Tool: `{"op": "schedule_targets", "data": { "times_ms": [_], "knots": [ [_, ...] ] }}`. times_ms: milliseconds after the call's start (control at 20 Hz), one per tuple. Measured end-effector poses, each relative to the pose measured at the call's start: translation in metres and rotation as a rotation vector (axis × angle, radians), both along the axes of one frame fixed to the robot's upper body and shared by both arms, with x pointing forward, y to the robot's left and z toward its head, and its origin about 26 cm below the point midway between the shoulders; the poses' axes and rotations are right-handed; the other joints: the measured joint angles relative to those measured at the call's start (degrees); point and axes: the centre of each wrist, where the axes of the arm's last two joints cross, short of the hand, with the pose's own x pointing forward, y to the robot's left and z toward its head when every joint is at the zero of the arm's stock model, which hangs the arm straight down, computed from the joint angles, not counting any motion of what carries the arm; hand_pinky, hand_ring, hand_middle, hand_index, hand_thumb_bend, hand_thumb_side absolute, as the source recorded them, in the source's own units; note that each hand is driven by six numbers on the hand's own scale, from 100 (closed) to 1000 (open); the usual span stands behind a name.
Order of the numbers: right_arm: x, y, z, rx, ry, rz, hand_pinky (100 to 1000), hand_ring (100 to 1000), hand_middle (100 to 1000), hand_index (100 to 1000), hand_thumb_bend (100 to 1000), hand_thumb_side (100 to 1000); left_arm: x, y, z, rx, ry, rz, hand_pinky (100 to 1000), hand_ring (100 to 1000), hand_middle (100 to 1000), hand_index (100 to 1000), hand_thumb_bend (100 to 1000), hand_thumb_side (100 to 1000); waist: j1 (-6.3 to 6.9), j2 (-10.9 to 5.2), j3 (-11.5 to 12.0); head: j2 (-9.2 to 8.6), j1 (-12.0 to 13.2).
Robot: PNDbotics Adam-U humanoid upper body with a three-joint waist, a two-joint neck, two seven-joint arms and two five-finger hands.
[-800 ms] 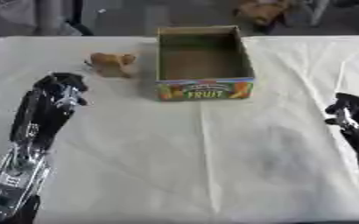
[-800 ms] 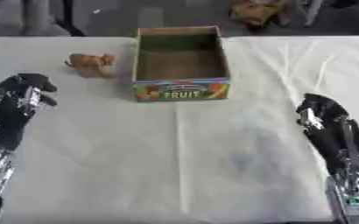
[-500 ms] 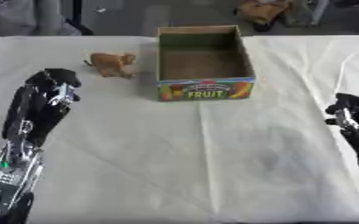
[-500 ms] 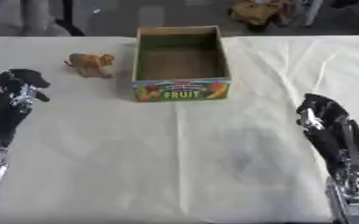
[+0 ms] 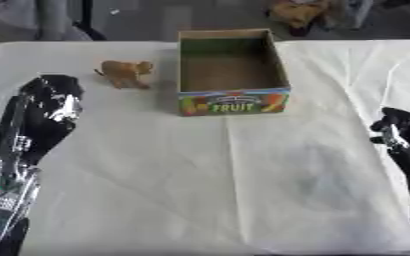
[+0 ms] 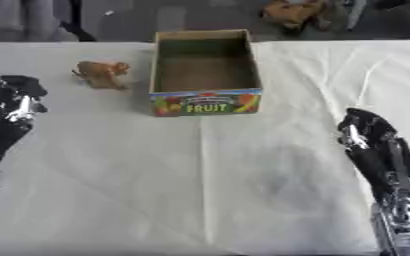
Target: Pick up objects on the table and place them in the box.
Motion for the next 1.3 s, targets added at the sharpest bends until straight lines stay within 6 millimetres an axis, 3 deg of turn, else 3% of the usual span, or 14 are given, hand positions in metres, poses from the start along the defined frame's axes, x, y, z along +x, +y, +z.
{"op": "schedule_targets", "data": {
  "times_ms": [250, 700, 1100, 1300],
  "knots": [
    [0.000, 0.000, 0.000, 0.000, 0.000, 0.000, 626, 699, 580, 777, 100, 499, 0.009, 0.015, 0.012, 0.128, -0.022, 0.025, 556, 711, 604, 693, 178, 100, 0.23, -0.02, -0.3, 0.00, -0.2],
    [0.000, 0.000, 0.000, 0.000, 0.002, -0.003, 626, 699, 581, 777, 100, 502, 0.034, 0.057, 0.029, 0.419, 0.003, 0.107, 620, 784, 688, 760, 316, 100, 0.66, -0.27, -0.9, -0.01, -0.6],
    [-0.001, -0.001, -0.002, 0.000, 0.007, -0.003, 627, 700, 581, 777, 100, 505, 0.064, 0.082, 0.058, 0.622, 0.018, 0.123, 664, 835, 753, 798, 408, 128, 0.98, -0.37, -1.6, -0.28, -0.6],
    [-0.001, 0.000, -0.002, -0.001, 0.009, -0.001, 627, 700, 581, 777, 100, 504, 0.080, 0.090, 0.075, 0.708, 0.030, 0.118, 697, 869, 792, 822, 504, 148, 1.01, -0.43, -2.0, -0.41, -0.6]
  ]
}}
